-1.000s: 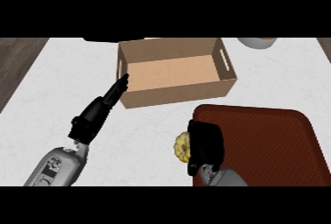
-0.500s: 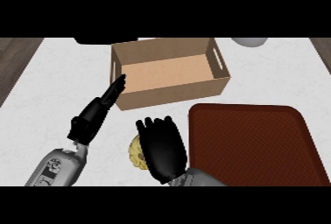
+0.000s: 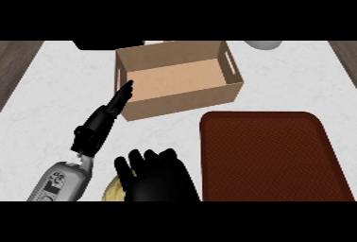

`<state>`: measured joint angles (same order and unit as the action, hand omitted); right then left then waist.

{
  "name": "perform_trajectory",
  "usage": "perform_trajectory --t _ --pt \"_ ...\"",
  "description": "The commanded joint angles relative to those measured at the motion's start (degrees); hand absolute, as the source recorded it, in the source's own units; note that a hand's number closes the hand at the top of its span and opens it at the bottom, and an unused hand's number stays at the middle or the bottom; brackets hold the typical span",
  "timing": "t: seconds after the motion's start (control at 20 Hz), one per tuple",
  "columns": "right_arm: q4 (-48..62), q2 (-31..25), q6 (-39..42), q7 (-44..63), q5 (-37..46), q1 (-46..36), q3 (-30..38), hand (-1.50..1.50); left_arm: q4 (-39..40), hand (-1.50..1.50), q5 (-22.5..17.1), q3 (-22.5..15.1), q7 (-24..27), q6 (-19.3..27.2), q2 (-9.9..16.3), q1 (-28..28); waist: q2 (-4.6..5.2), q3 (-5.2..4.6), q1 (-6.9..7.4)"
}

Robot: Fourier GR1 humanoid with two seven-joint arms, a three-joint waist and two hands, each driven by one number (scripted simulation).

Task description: Pick the squash from the tray and place it in the cardboard box

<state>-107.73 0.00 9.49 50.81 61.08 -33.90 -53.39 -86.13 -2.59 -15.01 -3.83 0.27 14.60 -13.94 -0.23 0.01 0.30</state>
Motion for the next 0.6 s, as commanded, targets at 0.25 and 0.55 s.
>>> perform_trajectory --t 0.25,0.55 --pt "-6.1 0.0 1.8 9.6 -6.0 -9.1 8.6 1.50 0.7 0.00 0.1 3.0 -1.9 -2.2 -0.2 -1.8 0.14 -0.04 -0.05" --pt "-0.1 0.0 2.4 10.5 -8.0 -17.1 15.8 1.50 0.8 0.00 2.1 2.6 -0.2 -2.0 -1.7 -0.5 0.16 -0.05 0.02"
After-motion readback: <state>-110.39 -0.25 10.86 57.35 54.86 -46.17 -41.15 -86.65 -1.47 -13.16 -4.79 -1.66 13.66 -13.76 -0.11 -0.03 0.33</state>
